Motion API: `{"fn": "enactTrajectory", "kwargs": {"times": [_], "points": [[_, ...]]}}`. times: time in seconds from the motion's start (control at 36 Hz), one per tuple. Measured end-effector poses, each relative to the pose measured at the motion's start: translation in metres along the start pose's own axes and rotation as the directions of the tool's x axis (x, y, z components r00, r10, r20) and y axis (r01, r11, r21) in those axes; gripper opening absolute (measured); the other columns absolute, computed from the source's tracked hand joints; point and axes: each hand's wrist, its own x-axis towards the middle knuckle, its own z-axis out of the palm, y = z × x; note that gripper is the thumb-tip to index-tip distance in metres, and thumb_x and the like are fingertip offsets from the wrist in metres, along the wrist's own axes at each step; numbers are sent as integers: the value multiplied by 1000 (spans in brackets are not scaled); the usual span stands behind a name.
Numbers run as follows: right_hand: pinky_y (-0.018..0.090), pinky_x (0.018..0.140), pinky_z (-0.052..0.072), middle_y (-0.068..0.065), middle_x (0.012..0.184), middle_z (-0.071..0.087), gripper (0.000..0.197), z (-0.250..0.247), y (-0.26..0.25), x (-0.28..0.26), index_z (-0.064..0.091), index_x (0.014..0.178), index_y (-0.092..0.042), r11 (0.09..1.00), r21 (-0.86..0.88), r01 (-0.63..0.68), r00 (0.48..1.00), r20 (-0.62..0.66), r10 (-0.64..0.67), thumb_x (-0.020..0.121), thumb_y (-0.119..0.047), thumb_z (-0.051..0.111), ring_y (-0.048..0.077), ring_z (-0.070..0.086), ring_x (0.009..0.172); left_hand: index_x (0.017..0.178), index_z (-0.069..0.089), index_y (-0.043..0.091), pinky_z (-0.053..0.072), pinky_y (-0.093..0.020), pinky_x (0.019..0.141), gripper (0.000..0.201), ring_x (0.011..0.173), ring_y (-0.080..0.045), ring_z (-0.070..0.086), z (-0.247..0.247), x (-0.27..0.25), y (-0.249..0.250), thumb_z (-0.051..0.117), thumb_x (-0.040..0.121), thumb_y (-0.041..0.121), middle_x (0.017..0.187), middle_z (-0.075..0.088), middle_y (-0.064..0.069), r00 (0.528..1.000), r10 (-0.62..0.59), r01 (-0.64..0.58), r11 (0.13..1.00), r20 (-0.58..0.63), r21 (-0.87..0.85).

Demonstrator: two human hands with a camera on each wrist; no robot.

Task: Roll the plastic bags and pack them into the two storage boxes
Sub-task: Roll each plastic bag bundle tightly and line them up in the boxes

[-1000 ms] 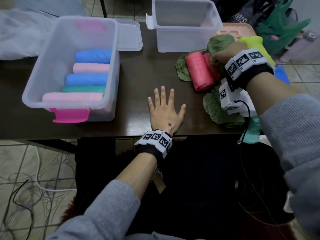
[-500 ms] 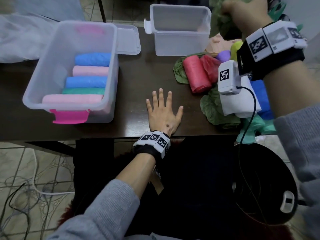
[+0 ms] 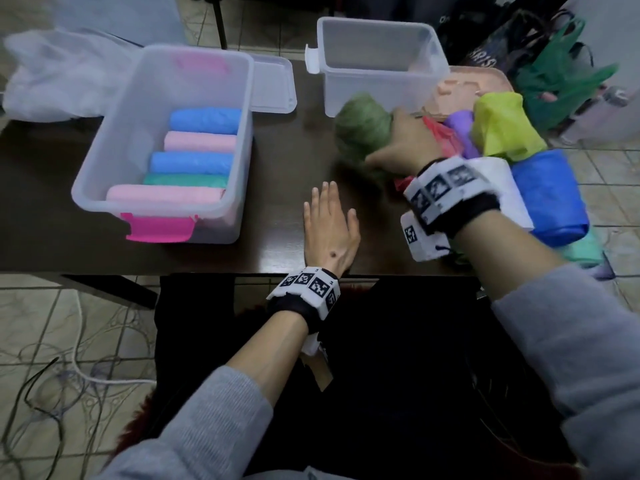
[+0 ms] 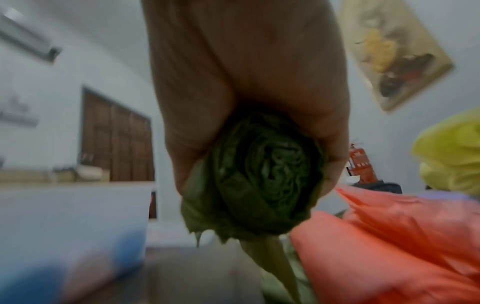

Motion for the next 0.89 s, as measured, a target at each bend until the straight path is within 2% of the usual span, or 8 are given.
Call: {"fn": "enactTrajectory", "kwargs": {"times": [0.17,0.28,0.39,0.47,0.53,0.64,0.78,0.89], "points": [[43,82,43,15,123,51,64,48,1,-11,35,130,-7,894,-412,174,981,-2,-192,75,-9,69,35,53,111,140,36,1,23,-26,112,46,136,-25,35,-10,-1,-3,39,94,1,145,41,-14,966,-135,17,885,-222,-464],[45,90,39,13,128,45,67,61,5,-15,34,132,-8,884,-392,254,967,80,-242,76,-17,69,31,43,121,135,42,3,33,-20,103,43,127,-20,48,-15,2,-4,41,93,0,136,52,-11,916,-313,78,755,-253,-651],[47,99,33,13,133,38,80,59,2,-21,31,136,-11,904,-304,301,951,163,-262,75,-50,66,30,35,126,133,43,2,35,-14,96,39,122,-17,52,-25,6,-3,40,94,0,130,56,-12,876,-429,140,662,-220,-736],[47,100,31,13,132,41,64,56,-5,-29,40,127,-10,928,-244,282,959,93,-267,84,-56,51,29,35,126,132,44,4,37,-19,99,36,120,-19,53,-37,11,-6,41,96,7,129,57,-12,833,-524,216,606,-180,-766],[45,98,31,12,128,43,52,55,-10,-35,44,119,-10,913,-251,321,947,84,-310,85,-48,51,28,36,123,132,45,7,33,-21,97,36,120,-21,52,-47,16,-10,41,97,14,129,57,-9,808,-570,301,613,-146,-730],[44,94,36,11,125,44,56,56,-18,-48,41,120,-9,895,-231,382,921,174,-348,78,-38,65,29,40,118,131,46,7,28,-20,93,37,124,-23,47,-65,28,-19,41,98,23,131,55,-7,852,-522,429,740,-40,-518],[43,95,38,14,128,36,67,63,-27,-63,37,125,-6,893,-293,340,934,218,-284,73,-29,73,32,37,119,125,56,5,38,-27,97,41,122,-30,50,-81,40,-20,43,96,31,129,57,-13,892,-445,449,847,83,-284],[48,99,33,14,129,41,67,64,-28,-70,31,125,-7,941,-123,316,910,321,-263,76,-32,70,32,40,122,123,56,-1,41,-30,95,50,119,-34,52,-87,47,-13,46,95,39,130,54,-21,876,-443,470,872,190,-134]]}}
